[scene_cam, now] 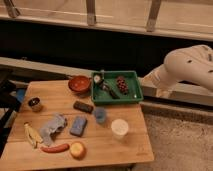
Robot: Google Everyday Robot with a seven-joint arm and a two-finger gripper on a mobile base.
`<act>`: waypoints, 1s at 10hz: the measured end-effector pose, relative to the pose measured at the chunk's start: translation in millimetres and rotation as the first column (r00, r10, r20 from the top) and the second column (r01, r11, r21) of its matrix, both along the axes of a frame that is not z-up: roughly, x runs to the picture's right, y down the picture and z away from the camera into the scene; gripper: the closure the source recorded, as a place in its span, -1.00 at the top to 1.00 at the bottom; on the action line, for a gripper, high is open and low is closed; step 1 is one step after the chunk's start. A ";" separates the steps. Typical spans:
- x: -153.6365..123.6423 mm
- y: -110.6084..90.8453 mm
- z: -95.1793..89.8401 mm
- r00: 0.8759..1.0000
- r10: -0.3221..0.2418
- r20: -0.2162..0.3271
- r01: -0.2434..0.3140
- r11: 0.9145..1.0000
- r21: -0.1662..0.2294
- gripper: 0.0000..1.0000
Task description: Wipe tray with brush
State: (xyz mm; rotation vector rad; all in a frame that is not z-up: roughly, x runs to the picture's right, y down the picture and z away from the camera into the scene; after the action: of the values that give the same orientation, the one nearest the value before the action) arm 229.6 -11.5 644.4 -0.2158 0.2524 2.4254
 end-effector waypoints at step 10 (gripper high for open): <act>-108.8 -50.0 52.7 0.927 -0.357 0.119 0.338 0.928 0.155 0.30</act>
State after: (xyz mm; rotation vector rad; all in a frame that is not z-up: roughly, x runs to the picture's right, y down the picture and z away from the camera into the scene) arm 120.8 -61.4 697.1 -0.2631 0.0571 2.0523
